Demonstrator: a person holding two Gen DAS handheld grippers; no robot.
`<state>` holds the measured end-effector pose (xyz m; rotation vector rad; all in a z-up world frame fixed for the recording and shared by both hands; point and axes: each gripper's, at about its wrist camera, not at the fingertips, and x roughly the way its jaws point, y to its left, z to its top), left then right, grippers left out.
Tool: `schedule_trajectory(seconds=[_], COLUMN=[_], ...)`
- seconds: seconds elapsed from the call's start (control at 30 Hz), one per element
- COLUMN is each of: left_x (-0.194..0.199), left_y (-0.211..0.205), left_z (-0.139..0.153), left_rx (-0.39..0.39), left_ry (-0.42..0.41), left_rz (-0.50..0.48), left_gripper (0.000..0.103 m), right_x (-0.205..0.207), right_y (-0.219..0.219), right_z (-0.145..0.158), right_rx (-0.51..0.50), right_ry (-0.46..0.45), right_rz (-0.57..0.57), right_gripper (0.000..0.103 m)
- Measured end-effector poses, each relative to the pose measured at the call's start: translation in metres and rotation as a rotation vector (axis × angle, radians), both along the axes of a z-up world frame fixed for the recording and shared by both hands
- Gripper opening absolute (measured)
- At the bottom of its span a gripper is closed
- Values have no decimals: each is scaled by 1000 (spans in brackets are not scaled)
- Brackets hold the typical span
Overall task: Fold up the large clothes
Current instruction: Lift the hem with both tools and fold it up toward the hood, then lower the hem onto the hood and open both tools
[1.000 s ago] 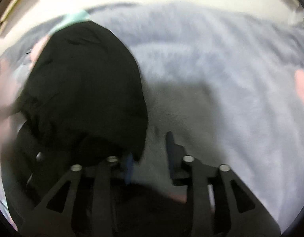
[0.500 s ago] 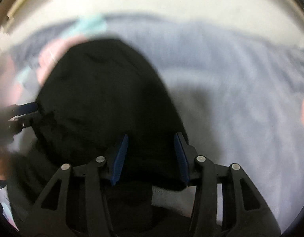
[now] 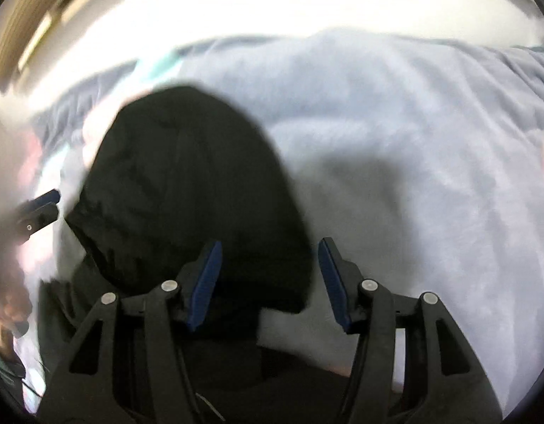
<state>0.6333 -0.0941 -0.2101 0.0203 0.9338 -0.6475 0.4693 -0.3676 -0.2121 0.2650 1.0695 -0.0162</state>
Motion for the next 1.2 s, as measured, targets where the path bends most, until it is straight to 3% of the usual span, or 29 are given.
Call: schedule_trajectory(seconds=[0.13,0.33,0.43,0.5,0.57,0.6,0.63,0.67,0.87,1.03,1.17,1.2], left_x=[36,53,56,53,50,47,41,36,-24,-125,-208,-230], left_y=[13,20,11,1,-11,-16,-18,-17,10,27,47,51], left_z=[-20,-79,-88,-85,-79,-76,-70,-64,5,60,74,69], left_rx=[24,-101,-118,-99,-54,-28,-14,-7,-38,-25,14,46], left_ry=[105,334,364,349,311,288,262,236,63,-99,-144,-141], left_rz=[47,76,42,7,-9,-16,-21,-26,-87,-166,-196,-197], left_gripper=[73,73,73,68,49,33,23,20,19,19,20,25], right_x=[1,18,34,45,65,66,63,56,-17,-104,-199,-219], right_y=[-27,-42,-35,-29,-18,-8,0,6,28,52,75,78], right_z=[-9,-49,-56,-58,-64,-61,-55,-48,20,69,88,87], right_rx=[49,202,253,282,283,233,192,148,-7,-101,-162,-188], right_ry=[37,116,120,122,135,139,134,125,-22,-166,-244,-245], right_rz=[-51,-7,26,51,69,83,102,119,180,110,34,9], right_gripper=[54,51,51,44,38,29,23,15,6,5,4,4])
